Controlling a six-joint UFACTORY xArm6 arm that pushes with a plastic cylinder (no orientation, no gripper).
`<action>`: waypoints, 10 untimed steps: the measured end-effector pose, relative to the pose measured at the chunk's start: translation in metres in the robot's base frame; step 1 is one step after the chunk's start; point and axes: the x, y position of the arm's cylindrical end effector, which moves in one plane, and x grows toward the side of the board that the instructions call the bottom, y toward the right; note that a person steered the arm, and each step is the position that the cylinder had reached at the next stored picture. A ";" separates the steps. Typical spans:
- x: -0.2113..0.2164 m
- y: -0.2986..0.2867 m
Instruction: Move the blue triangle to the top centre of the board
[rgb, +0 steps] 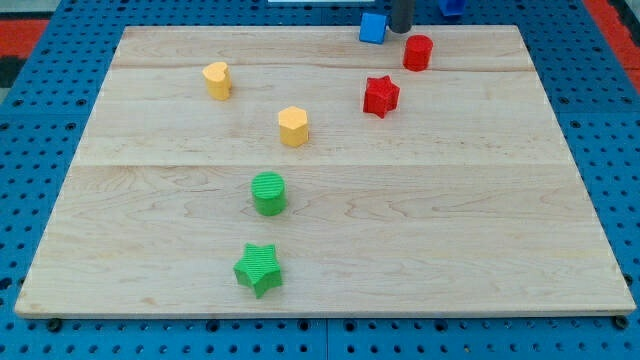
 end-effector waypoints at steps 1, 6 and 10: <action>0.000 0.000; 0.001 -0.057; 0.006 -0.196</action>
